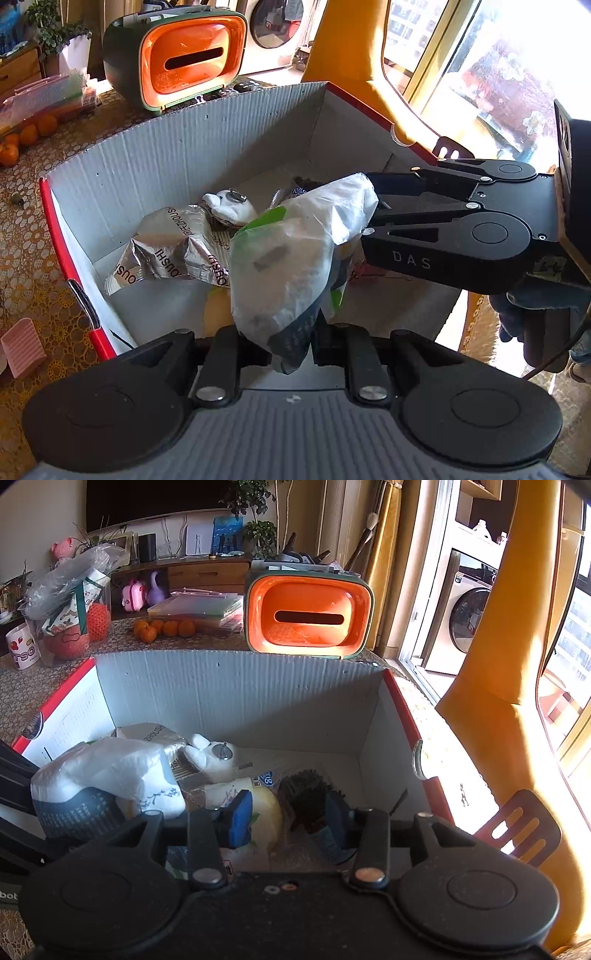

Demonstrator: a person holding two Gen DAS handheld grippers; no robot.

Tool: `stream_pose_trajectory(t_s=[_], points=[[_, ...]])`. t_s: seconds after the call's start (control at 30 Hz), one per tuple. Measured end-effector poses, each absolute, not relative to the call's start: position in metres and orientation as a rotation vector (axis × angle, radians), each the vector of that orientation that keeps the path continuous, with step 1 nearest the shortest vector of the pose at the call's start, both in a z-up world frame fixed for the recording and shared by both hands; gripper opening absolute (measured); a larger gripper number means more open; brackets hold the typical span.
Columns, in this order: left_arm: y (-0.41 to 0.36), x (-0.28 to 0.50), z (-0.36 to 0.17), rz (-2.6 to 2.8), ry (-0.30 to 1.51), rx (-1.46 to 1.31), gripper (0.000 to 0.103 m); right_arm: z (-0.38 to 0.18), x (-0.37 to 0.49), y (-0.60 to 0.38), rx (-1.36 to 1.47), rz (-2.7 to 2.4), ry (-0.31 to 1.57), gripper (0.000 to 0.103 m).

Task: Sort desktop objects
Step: 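Lower into the box and open the left tool while the right tool releases the bottle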

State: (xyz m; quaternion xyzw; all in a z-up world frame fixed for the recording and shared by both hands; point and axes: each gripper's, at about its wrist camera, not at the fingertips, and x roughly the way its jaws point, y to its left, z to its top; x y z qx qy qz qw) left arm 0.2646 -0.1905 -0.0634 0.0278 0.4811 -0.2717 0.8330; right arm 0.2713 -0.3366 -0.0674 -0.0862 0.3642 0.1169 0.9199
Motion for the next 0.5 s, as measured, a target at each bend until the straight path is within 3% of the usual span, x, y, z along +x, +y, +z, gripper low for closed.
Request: stream_pose_trajectory(t_s=[0.07,0.17,0.23,0.3,0.5], points=[[-0.189,0.261,-0.06,-0.567,1.002,0.067,0.021,-0.067,0.27,-0.335,-0.181,0.239,0.751,0.049],[-0.187,0.255,-0.054,-0.576,0.973,0.076,0.035,-0.063,0.266,-0.331,-0.202,0.23,0.733,0.061],[-0.189,0.248,-0.048,-0.601,0.94,0.088,0.061,-0.059,0.264,-0.328,-0.218,0.224,0.717,0.063],[-0.192,0.239,-0.041,-0.594,0.905,0.111,0.073,-0.054,0.262,-0.326,-0.231,0.218,0.703,0.065],[-0.179,0.227,-0.028,-0.582,0.862,0.056,0.074,-0.042,0.256,-0.324,-0.254,0.186,0.678,0.073]])
